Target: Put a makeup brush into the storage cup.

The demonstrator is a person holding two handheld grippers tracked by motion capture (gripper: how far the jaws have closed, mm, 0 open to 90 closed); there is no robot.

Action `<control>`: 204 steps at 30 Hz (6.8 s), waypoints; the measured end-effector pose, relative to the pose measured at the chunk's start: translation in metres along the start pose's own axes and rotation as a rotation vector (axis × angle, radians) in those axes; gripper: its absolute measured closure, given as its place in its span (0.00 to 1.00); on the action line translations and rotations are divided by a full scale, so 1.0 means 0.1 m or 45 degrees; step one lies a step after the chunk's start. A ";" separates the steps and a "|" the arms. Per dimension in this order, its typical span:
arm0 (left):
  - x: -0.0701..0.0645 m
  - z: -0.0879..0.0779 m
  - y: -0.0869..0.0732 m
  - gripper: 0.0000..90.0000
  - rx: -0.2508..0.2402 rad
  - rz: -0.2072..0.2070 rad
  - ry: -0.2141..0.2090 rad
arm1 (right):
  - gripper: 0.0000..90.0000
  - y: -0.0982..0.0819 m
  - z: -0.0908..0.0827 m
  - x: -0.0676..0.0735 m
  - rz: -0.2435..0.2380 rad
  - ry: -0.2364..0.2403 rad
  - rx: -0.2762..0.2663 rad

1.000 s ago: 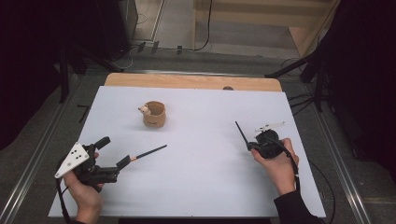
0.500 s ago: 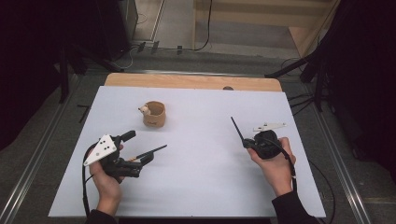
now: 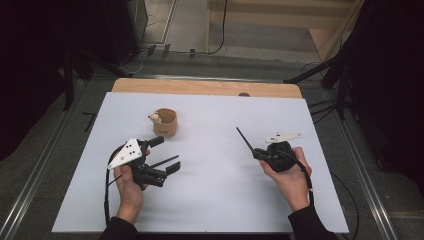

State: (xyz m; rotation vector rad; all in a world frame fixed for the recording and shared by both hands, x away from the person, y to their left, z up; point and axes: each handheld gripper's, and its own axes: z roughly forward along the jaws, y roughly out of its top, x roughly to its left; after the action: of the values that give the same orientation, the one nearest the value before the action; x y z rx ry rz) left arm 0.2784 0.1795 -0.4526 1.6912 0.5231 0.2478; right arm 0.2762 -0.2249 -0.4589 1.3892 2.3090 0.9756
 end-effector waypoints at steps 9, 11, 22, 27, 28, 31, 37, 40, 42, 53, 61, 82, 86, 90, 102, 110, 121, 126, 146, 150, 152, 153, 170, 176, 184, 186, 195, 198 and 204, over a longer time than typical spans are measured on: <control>-0.08 0.11 -0.03 0.00 0.064 -0.027 -0.112 | 0.94 0.00 -0.02 0.14 -0.087 0.025 -0.049; -0.10 0.14 -0.04 0.01 0.072 -0.038 -0.127 | 0.94 0.00 -0.02 0.19 -0.101 0.039 -0.053; -0.18 0.28 -0.05 0.09 0.087 -0.084 -0.167 | 0.94 0.05 -0.01 0.41 -0.171 0.112 -0.083; -0.19 0.33 -0.05 0.16 0.095 -0.131 -0.150 | 0.94 0.07 -0.01 0.50 -0.198 0.156 -0.113; -0.19 0.33 -0.05 0.16 0.095 -0.131 -0.150 | 0.94 0.07 -0.01 0.50 -0.198 0.156 -0.113; -0.20 0.36 -0.04 0.16 0.096 -0.153 -0.155 | 0.94 0.08 -0.02 0.56 -0.217 0.182 -0.138; -0.22 0.40 -0.02 0.21 0.097 -0.216 -0.151 | 0.94 0.09 -0.03 0.69 -0.260 0.243 -0.186; -0.22 0.42 -0.01 0.25 0.114 -0.255 -0.123 | 0.94 0.09 -0.03 0.74 -0.272 0.259 -0.201; -0.22 0.43 0.01 0.26 0.112 -0.289 -0.109 | 0.94 0.09 -0.03 0.75 -0.275 0.266 -0.214; -0.19 0.44 0.02 0.39 0.078 -0.393 -0.089 | 0.94 0.08 -0.03 0.85 -0.308 0.320 -0.268; -0.18 0.47 0.01 0.46 0.067 -0.470 -0.132 | 0.94 0.06 -0.02 0.91 -0.327 0.331 -0.290; -0.16 0.49 0.00 0.73 0.018 -0.610 -0.249 | 0.94 0.04 0.00 1.00 -0.407 0.371 -0.340; -0.16 0.49 0.00 0.89 0.023 -0.605 -0.265 | 0.94 0.02 0.02 0.99 -0.422 0.383 -0.340; -0.18 0.49 0.01 0.95 0.023 -0.591 -0.286 | 0.93 0.00 0.09 0.98 -0.447 0.399 -0.349; -0.17 0.34 0.08 0.95 -0.044 -0.490 -0.128 | 0.63 -0.05 0.18 1.01 -0.395 0.252 -0.356; -0.23 0.35 0.10 0.95 -0.022 -0.422 -0.063 | 0.62 -0.07 0.25 1.12 -0.441 0.140 -0.356; -0.39 0.43 0.13 0.95 0.034 -0.289 0.011 | 0.68 -0.07 0.33 1.22 -0.469 0.051 -0.388; -0.41 0.44 0.13 0.95 0.045 -0.277 0.013 | 0.76 -0.07 0.35 1.26 -0.485 0.021 -0.421; -0.40 0.44 0.13 0.95 0.047 -0.284 0.003 | 0.94 -0.07 0.36 1.27 -0.577 0.013 -0.407; -0.39 0.44 0.12 0.95 0.053 -0.291 -0.007 | 0.95 -0.08 0.35 1.27 -0.624 -0.007 -0.401; -0.39 0.45 0.12 0.93 0.056 -0.306 -0.009 | 0.95 -0.08 0.35 1.27 -0.643 -0.017 -0.396; -0.37 0.44 0.12 0.89 0.053 -0.314 -0.016 | 0.95 -0.08 0.34 1.27 -0.649 -0.025 -0.387; -0.29 0.38 0.32 0.70 0.320 -0.372 -0.016 | 0.95 -0.07 0.34 1.13 -0.939 -0.212 -0.257; -0.28 0.43 0.30 0.74 0.401 -0.407 -0.027 | 0.95 -0.08 0.36 1.16 -1.049 -0.233 -0.233; -0.28 0.50 0.25 0.84 0.509 -0.458 -0.023 | 0.95 -0.09 0.37 1.19 -1.106 -0.238 -0.221; -0.28 0.50 0.24 0.85 0.526 -0.463 -0.029 | 0.95 -0.08 0.37 1.18 -1.110 -0.234 -0.219; -0.28 0.52 0.23 0.90 0.541 -0.470 -0.041 | 0.95 -0.09 0.39 1.21 -1.136 -0.232 -0.215; -0.28 0.52 0.22 0.91 0.549 -0.465 -0.043 | 0.95 -0.09 0.39 1.21 -1.141 -0.232 -0.213; -0.27 0.53 0.22 0.95 0.545 -0.478 -0.069 | 0.95 -0.09 0.39 1.20 -1.134 -0.223 -0.208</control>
State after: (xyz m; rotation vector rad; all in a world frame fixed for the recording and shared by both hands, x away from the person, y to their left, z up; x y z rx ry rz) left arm 0.2823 0.1181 -0.4383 1.9604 0.8855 -0.1963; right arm 0.2305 -0.1087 -0.4812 0.2685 2.2612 0.6795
